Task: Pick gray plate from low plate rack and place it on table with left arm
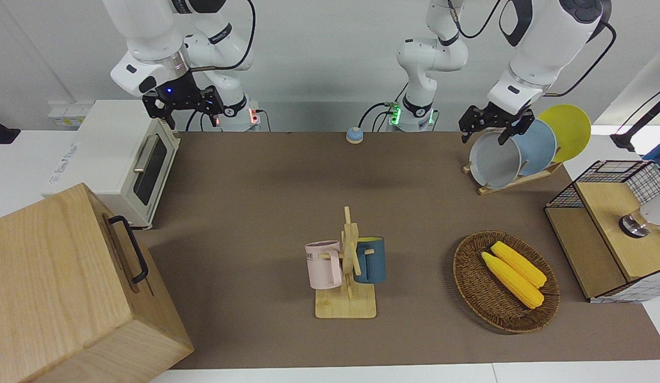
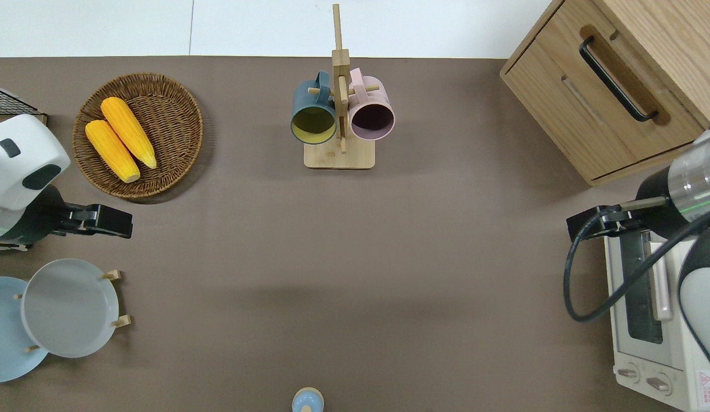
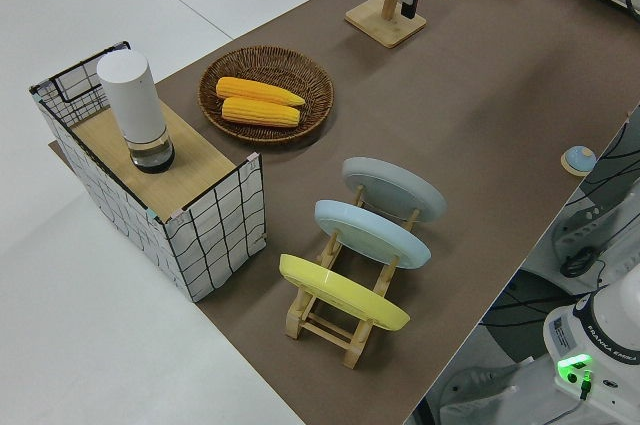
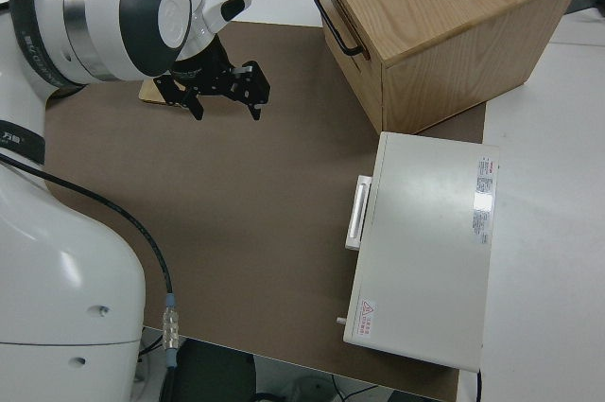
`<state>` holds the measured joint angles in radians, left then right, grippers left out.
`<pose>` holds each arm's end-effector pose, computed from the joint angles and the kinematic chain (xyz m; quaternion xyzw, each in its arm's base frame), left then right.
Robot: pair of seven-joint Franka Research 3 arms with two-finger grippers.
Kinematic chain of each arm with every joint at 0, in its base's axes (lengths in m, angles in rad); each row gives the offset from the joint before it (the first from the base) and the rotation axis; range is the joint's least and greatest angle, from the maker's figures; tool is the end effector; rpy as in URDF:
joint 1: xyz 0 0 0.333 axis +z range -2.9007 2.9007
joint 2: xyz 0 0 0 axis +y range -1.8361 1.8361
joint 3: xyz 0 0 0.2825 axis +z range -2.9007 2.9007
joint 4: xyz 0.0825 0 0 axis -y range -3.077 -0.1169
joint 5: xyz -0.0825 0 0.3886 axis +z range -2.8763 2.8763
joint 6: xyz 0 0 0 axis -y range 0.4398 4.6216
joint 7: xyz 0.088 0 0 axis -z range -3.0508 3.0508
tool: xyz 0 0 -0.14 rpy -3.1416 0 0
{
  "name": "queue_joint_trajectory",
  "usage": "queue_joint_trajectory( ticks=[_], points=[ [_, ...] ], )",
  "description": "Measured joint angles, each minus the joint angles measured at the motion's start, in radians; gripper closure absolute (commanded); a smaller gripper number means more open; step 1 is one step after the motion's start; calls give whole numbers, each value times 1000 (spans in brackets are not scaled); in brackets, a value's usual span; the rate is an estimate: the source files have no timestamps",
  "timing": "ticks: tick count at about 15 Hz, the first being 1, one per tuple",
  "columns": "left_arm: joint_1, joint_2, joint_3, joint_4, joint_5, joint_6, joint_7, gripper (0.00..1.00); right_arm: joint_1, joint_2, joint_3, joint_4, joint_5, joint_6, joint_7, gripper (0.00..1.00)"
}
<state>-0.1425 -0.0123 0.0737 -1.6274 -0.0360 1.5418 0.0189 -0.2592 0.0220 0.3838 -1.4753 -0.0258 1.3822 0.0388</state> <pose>0.5468 -0.0426 0.5357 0.9982 -0.0437 -0.0371 0.0175 0.5377 0.0613 0.5761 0.9975 0.0413 -0.0558 0.0133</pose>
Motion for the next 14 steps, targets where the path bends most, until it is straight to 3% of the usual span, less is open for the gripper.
queue_joint_trajectory(
  ticks=[14],
  points=[
    [-8, 1, -4, 0, 3, -24, -8, 7, 0, 0, 0, 0, 0, 0, 0, 17]
  ],
)
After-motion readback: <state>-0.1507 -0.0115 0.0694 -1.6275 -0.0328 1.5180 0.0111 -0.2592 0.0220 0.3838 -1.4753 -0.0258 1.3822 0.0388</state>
